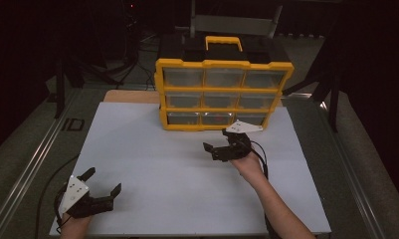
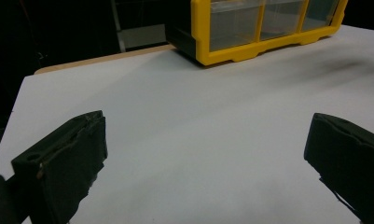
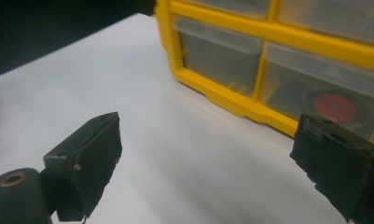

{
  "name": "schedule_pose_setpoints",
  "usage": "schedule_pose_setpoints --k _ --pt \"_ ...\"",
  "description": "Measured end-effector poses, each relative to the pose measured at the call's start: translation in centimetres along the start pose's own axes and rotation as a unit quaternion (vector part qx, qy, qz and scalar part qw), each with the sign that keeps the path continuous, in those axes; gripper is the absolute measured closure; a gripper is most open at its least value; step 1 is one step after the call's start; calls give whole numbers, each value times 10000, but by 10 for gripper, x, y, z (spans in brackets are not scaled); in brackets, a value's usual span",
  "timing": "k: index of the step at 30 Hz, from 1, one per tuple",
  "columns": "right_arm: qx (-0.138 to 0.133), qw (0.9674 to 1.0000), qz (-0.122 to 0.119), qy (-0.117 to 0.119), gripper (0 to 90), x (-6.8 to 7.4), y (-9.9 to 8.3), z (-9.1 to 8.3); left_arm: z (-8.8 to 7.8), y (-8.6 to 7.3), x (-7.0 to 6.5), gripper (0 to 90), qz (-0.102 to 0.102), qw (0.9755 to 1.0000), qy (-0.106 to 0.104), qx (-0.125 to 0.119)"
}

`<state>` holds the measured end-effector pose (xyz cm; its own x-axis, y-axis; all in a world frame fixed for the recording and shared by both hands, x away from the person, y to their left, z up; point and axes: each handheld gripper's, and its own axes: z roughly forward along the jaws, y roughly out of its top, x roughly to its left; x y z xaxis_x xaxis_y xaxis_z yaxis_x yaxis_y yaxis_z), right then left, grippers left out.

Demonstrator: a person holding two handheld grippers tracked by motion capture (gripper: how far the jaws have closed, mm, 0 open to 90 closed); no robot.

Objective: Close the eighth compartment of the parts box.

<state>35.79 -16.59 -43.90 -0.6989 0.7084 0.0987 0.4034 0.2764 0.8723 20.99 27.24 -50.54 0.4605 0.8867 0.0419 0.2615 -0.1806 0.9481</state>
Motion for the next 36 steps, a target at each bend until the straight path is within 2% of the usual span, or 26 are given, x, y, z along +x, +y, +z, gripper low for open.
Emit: schedule_pose_setpoints --k 4,8,15,16,20,25,36 --pt "-84 9999 -101 104 80 5 5 -9 0 0 0 4 7 10000 14 2" --pt "-145 9996 -240 105 80 10 8 -18 -1 0 0 4 7 10000 16 -3" --pt "-275 9987 -357 251 80 16 11 -32 -1 0 1 4 3 10000 15 5" --pt "-346 9981 -409 312 80 19 13 -39 -1 0 1 4 -4 10000 13 4" --pt "-451 9969 -539 347 80 22 15 -52 -1 0 1 4 -48 10000 17 -8" --pt "-577 9953 -603 489 80 22 15 -67 -1 0 1 4 -39 10000 21 -9" --pt "-764 9923 -821 525 80 20 8 -98 -1 0 1 4 -54 10000 28 -11"
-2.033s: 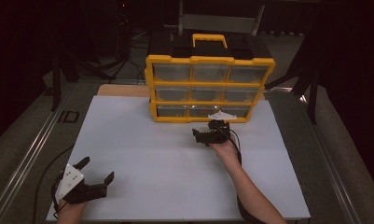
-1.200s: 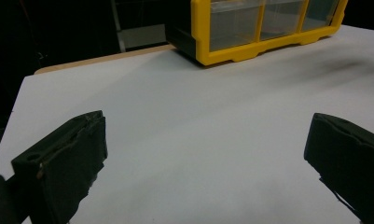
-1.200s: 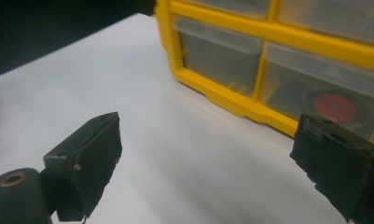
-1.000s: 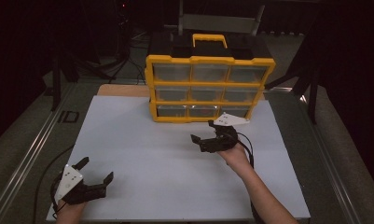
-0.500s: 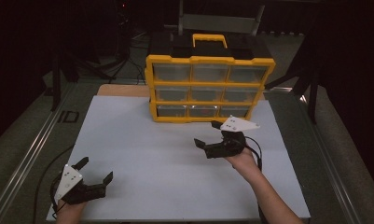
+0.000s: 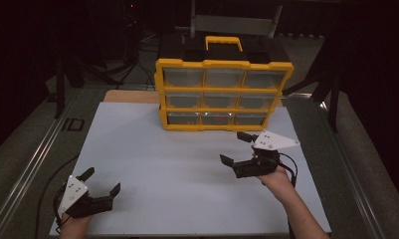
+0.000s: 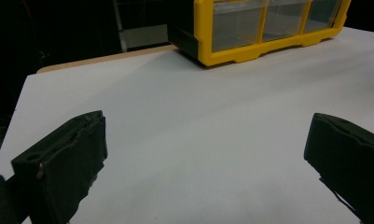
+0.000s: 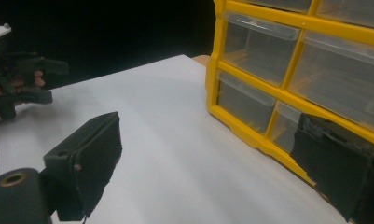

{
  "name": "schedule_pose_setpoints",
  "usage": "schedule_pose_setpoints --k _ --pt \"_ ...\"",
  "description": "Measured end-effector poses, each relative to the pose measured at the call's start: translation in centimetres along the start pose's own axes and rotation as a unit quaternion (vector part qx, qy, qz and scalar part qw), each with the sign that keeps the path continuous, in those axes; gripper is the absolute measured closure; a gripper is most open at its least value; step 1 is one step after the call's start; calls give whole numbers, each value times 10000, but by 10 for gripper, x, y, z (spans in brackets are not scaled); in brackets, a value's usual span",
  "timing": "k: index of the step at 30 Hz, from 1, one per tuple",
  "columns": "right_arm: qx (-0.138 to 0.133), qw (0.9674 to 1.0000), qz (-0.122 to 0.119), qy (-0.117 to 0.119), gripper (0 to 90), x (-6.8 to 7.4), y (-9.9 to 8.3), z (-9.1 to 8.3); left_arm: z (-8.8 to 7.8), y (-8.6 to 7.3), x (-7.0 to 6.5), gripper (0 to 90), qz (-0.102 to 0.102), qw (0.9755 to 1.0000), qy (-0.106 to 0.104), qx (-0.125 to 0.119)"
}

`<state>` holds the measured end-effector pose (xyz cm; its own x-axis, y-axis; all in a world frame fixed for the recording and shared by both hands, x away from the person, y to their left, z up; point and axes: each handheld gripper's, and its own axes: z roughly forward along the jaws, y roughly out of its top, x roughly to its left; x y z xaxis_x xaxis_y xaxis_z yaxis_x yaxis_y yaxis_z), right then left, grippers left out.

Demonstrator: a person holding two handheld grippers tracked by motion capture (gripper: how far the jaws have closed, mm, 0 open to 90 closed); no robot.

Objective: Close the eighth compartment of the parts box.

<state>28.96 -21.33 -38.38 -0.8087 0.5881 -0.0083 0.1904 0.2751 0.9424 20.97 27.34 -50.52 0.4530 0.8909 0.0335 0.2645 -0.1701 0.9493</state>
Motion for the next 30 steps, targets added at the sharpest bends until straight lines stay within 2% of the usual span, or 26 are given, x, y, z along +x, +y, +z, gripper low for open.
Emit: schedule_pose_setpoints --k 5,7,15,19,22,30 --pt "-125 9999 -57 -76 80 -1 -8 -18 0 0 0 4 2 10000 3 3" --pt "-141 9998 -71 -77 80 -1 -9 -20 0 0 0 4 11 10000 2 10" --pt "-104 9995 -224 -190 80 -5 -30 -39 0 0 0 4 43 10000 3 32" --pt "-104 9994 -205 -261 80 -7 -42 -44 1 0 -1 4 45 10000 1 25" --pt "-101 9989 -280 -356 80 -8 -52 -46 1 0 -1 4 48 10000 3 22" --pt "-153 9987 -138 -458 80 -13 -76 -51 1 0 -1 4 49 10000 11 20"
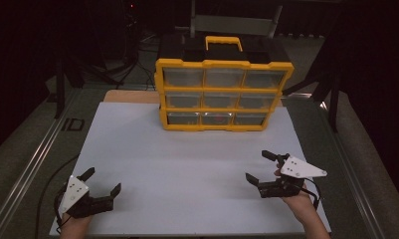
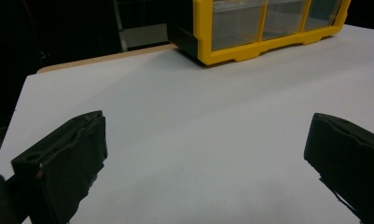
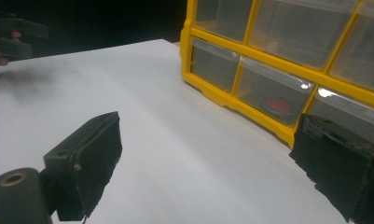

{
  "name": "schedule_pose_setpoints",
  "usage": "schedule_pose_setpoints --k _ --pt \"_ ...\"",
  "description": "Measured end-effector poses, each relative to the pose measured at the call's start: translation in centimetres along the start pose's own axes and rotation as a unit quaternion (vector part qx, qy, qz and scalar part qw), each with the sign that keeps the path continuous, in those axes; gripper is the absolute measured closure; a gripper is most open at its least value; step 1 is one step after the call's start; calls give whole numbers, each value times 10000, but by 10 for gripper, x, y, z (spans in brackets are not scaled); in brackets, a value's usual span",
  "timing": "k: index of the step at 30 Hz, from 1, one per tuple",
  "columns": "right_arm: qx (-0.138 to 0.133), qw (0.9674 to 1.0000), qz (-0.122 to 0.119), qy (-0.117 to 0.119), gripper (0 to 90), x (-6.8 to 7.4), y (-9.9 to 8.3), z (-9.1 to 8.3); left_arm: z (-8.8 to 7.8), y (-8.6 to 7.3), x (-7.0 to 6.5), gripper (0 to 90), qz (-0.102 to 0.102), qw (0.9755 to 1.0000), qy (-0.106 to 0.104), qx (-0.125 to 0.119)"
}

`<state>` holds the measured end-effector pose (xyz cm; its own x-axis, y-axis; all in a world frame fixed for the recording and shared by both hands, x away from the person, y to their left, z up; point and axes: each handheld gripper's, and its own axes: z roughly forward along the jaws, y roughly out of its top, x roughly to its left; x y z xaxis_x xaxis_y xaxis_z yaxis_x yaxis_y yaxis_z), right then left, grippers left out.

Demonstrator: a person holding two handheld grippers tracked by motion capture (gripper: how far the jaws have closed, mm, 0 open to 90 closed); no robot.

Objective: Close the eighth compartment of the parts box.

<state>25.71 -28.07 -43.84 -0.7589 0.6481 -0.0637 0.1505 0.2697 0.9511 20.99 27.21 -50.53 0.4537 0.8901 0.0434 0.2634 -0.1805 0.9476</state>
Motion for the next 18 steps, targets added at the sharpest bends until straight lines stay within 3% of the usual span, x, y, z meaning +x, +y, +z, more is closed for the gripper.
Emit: schedule_pose_setpoints --k 10,18 --pt "266 9989 26 -393 80 -4 -34 -1 0 0 0 4 2 10000 -10 0" --pt "382 9980 90 -488 93 -5 -51 3 0 0 0 4 11 10000 -17 4"
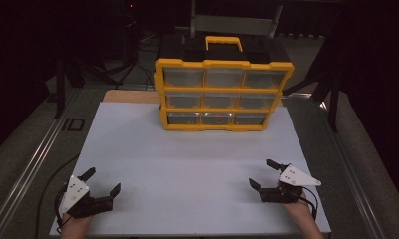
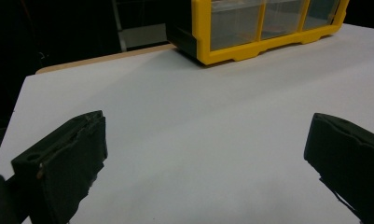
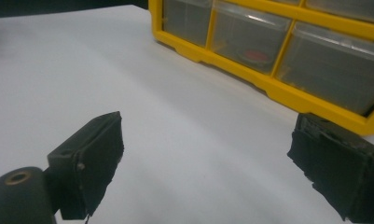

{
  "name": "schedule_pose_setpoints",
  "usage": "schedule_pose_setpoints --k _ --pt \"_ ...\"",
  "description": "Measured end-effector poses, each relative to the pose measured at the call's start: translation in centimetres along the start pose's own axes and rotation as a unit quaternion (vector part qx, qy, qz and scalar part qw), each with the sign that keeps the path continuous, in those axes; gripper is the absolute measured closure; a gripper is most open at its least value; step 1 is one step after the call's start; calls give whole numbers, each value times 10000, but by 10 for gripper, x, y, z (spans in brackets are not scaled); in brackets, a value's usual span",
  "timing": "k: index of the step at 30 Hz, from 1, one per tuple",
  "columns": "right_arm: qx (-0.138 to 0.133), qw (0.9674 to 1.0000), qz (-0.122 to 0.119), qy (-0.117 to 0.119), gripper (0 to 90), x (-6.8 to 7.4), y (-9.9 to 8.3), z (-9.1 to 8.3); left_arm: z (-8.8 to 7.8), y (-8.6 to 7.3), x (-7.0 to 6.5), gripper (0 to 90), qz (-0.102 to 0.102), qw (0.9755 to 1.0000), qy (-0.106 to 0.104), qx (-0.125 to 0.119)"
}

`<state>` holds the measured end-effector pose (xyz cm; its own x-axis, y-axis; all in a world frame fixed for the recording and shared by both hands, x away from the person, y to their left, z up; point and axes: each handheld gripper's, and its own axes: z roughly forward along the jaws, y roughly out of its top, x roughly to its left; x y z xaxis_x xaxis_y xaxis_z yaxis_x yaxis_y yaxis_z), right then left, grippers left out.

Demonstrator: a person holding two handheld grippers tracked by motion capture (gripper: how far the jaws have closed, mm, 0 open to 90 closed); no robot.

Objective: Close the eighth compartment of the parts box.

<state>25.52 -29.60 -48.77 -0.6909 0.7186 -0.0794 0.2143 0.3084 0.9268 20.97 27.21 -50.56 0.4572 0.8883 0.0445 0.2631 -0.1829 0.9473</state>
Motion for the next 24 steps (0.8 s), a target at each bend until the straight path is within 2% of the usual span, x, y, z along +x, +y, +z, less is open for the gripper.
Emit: schedule_pose_setpoints --k 10,14,17,21,24 --pt "-20 10000 -20 -63 93 0 -14 7 -1 0 0 4 6 10000 -9 -11" --pt "-120 9999 40 -91 94 -1 -18 10 0 0 0 4 -3 10000 -16 0" --pt "-180 9998 94 -66 93 0 -18 11 0 0 0 4 4 10000 -28 8" --pt "-182 9996 72 -194 94 2 -17 15 0 -1 -1 4 9 10000 -36 15" --pt "-308 9992 165 -203 94 2 -14 14 0 -1 -1 4 9 10000 -44 4"
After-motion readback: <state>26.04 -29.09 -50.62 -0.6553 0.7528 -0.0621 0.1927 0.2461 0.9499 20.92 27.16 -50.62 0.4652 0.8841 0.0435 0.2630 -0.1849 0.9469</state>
